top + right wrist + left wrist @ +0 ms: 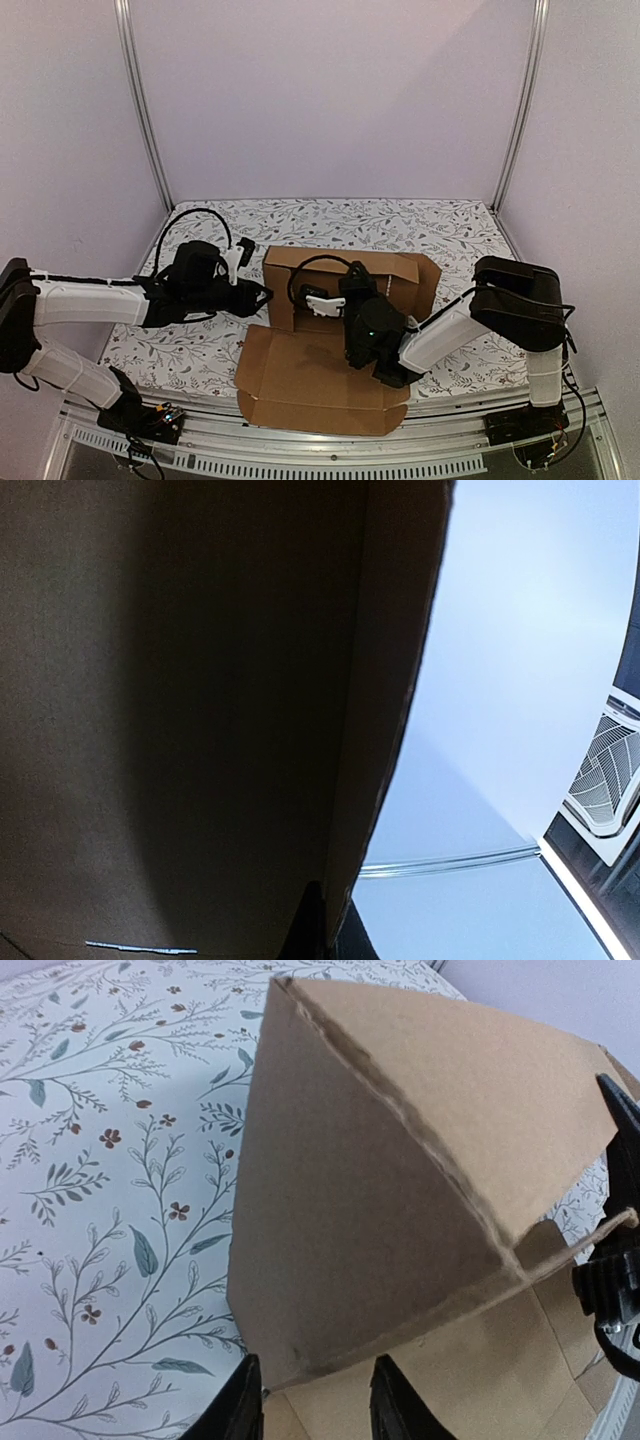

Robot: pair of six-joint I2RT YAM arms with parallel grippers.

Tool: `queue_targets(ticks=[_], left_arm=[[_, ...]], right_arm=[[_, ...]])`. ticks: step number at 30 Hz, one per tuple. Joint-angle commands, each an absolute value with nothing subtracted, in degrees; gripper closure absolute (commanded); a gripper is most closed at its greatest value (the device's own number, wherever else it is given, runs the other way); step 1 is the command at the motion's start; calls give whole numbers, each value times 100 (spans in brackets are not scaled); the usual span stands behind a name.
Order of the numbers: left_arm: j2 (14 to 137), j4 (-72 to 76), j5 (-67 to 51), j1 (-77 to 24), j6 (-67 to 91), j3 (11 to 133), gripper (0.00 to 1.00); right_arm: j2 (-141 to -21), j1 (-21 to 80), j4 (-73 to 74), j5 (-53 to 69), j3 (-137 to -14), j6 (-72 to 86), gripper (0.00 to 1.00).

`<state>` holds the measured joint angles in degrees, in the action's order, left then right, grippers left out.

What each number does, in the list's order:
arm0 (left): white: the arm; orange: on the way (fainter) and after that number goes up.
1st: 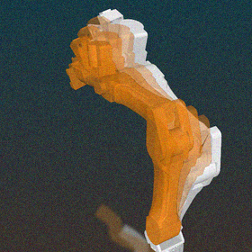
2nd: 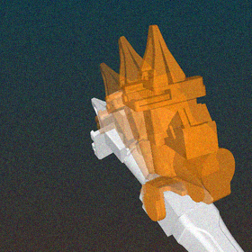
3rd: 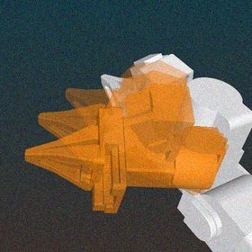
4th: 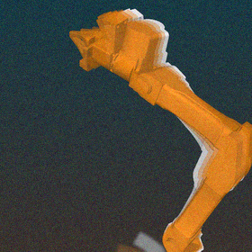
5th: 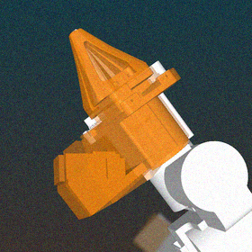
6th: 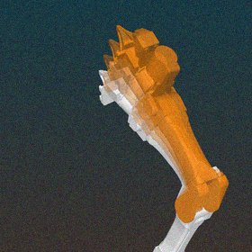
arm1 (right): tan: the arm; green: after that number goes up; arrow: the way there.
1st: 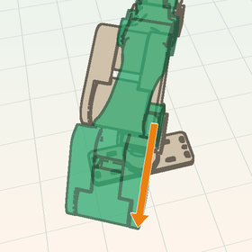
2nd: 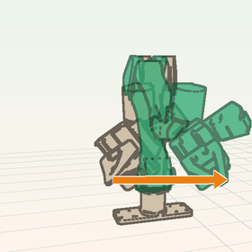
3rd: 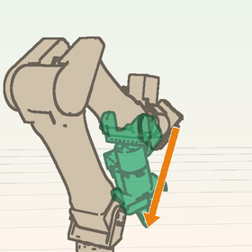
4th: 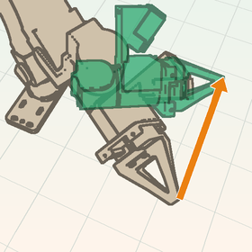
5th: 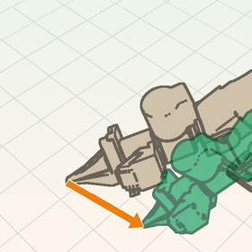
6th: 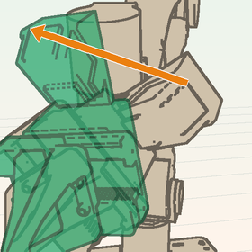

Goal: Fold the paper box

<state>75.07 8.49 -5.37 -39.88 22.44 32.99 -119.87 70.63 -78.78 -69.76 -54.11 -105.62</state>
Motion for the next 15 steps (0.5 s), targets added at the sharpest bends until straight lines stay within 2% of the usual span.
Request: queue_targets(ticks=[1,9,15], left_arm=[[7765,1224,-459,-4060,2091,3400,60],[8099,1429,-438,-4069,2130,3651,55],[8323,1631,-365,-4132,2165,3761,57]], right_arm=[[-12213,7128,-8042,-7184,-5256,-10512,100],[-12215,7193,-8042,-7220,-5230,-10474,100],[-12209,7213,-8042,-7283,-5263,-10420,100]])
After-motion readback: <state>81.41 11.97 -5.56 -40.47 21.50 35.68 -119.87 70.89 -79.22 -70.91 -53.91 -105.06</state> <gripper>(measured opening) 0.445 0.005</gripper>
